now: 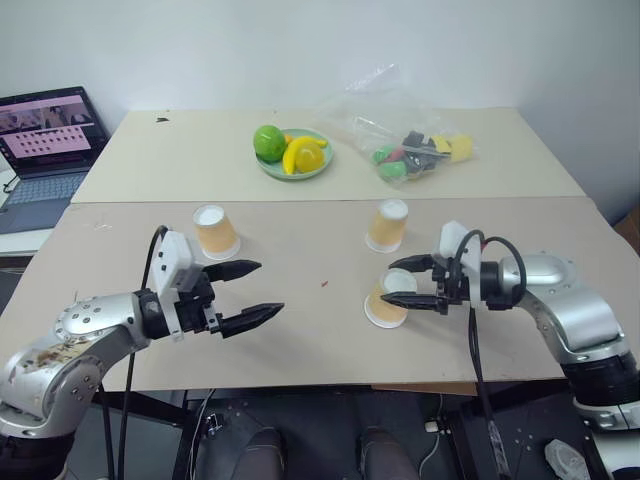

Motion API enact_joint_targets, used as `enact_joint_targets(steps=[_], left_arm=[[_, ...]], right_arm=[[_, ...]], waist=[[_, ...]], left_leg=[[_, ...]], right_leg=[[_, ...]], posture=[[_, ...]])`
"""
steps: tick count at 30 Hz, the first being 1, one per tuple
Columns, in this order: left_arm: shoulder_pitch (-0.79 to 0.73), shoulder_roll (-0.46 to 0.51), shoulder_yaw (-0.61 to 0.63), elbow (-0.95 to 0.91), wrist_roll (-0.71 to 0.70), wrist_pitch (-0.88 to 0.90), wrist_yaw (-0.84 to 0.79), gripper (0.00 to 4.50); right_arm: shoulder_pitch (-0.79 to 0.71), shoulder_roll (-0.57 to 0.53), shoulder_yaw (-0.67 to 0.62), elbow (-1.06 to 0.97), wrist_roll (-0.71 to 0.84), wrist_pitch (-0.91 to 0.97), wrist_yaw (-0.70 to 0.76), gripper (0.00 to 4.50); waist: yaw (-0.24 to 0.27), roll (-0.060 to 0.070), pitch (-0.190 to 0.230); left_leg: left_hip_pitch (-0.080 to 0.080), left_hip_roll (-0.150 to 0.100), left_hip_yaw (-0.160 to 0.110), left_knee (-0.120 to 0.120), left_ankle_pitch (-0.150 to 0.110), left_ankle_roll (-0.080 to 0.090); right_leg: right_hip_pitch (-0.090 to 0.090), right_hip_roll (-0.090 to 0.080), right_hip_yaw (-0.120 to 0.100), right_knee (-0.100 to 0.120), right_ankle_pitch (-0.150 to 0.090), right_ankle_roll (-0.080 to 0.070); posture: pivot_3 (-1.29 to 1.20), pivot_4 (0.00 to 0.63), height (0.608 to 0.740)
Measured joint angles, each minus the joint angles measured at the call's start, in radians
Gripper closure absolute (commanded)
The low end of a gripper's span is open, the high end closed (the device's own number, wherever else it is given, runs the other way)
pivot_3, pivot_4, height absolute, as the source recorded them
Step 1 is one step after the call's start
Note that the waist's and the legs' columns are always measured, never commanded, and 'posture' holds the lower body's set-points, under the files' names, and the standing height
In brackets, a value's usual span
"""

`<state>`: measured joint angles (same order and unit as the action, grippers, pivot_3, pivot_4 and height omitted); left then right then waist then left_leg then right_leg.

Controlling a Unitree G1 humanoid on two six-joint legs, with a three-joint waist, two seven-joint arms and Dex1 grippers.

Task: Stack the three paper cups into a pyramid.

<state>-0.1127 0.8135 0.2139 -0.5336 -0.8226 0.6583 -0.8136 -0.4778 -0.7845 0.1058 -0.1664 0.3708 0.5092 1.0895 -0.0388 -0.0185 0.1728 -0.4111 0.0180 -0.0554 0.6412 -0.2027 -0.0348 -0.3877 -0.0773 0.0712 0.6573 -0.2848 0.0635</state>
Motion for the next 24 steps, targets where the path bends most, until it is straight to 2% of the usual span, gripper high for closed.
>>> enact_joint_targets(steps=[5, 10, 14, 20, 24], left_arm=[[0.0, 0.0, 0.0, 0.0, 0.001, 0.0, 0.001, 0.0], [0.0, 0.004, 0.002, 0.002, 0.005, 0.0, -0.008, 0.0], [-0.001, 0.005, -0.002, 0.005, 0.014, -0.001, -0.015, 0.0], [0.034, 0.005, 0.01, -0.004, 0.02, -0.001, -0.015, 0.0], [0.073, 0.003, 0.025, -0.048, 0.012, 0.002, 0.017, 0.0]], right_arm=[[-0.044, 0.021, 0.001, 0.003, 0.004, 0.001, 0.0, 1.31], [-0.249, 0.105, 0.02, 0.01, 0.025, 0.023, 0.023, 1.31], [-0.399, 0.206, 0.096, 0.103, 0.022, 0.006, 0.071, 1.31], [-0.572, 0.408, 0.242, 0.542, -0.126, -0.182, 0.141, 1.31], [-0.665, 0.508, 0.266, 0.808, -0.204, -0.321, 0.147, 1.31]], waist=[[-0.004, 0.0, 0.0], [-0.009, 0.0, 0.0], [-0.007, 0.0, 0.0], [-0.008, -0.001, 0.001], [-0.01, -0.001, 0.001]], left_leg=[[0.0, 0.0, 0.0, 0.0, 0.0, 0.0], [0.001, 0.001, 0.0, 0.0, 0.0, 0.0], [0.001, 0.0, 0.0, 0.0, 0.0, 0.0], [0.001, 0.001, 0.0, -0.001, 0.0, 0.0], [0.0, 0.001, 0.0, -0.001, 0.0, -0.001]], right_leg=[[0.0, 0.0, 0.0, 0.0, 0.0, 0.0], [-0.001, 0.001, 0.0, 0.002, 0.0, 0.0], [0.0, 0.0, 0.0, 0.001, 0.0, 0.0], [-0.002, 0.0, 0.0, 0.002, 0.001, -0.001], [-0.003, 0.0, 0.0, 0.002, 0.001, -0.001]], posture=[[0.0, 0.15, 0.74], [0.0, 0.15, 0.74], [0.0, 0.15, 0.74], [0.0, 0.15, 0.74], [0.0, 0.15, 0.74]])
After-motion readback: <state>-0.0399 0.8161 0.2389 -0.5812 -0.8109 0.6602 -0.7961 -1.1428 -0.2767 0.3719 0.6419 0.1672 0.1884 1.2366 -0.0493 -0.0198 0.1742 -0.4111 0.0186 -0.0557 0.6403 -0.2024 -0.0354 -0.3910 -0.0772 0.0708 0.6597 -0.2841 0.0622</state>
